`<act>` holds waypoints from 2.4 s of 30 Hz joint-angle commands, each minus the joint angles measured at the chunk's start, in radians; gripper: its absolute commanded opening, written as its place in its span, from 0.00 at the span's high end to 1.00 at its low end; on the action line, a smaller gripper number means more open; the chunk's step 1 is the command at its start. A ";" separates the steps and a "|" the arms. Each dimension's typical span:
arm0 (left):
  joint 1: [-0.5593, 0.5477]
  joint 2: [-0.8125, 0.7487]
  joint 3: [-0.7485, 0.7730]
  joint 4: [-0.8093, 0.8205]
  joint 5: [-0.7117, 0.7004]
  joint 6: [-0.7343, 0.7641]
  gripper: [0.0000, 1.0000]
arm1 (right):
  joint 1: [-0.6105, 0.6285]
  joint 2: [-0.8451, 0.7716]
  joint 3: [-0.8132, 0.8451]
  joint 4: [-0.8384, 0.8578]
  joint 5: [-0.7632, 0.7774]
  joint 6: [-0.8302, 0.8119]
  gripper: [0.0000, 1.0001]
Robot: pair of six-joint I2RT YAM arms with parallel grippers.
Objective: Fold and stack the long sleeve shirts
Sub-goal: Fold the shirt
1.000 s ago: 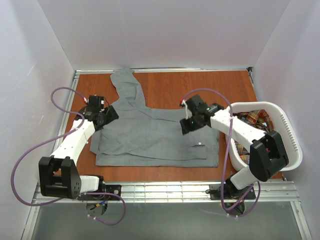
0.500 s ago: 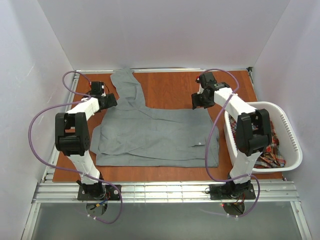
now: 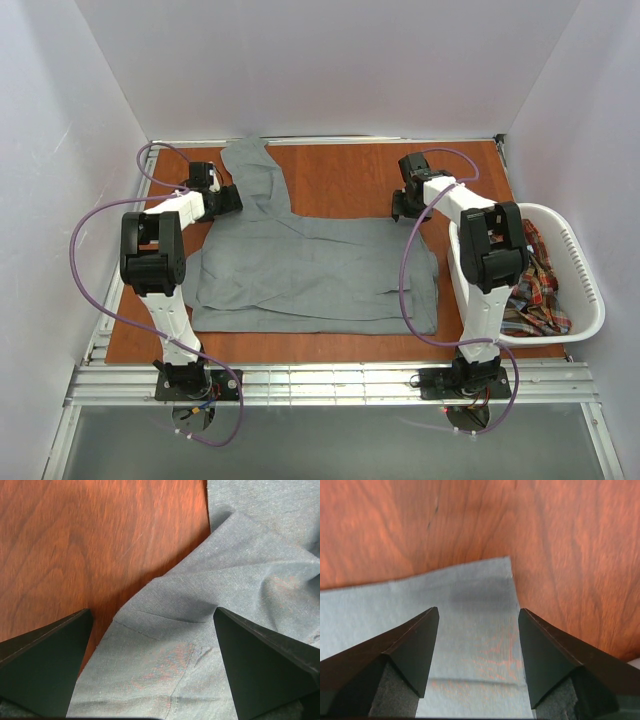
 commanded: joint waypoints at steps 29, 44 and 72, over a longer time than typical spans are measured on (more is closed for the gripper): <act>-0.026 0.028 0.000 0.052 0.089 0.075 0.18 | -0.012 0.073 -0.096 0.125 -0.054 -0.042 0.97; -0.034 0.117 0.079 0.043 0.060 0.088 0.58 | 0.004 0.067 -0.079 0.116 -0.063 -0.071 0.97; -0.034 -0.246 -0.105 0.075 0.037 0.117 1.00 | 0.008 -0.189 -0.130 0.123 -0.120 -0.057 0.99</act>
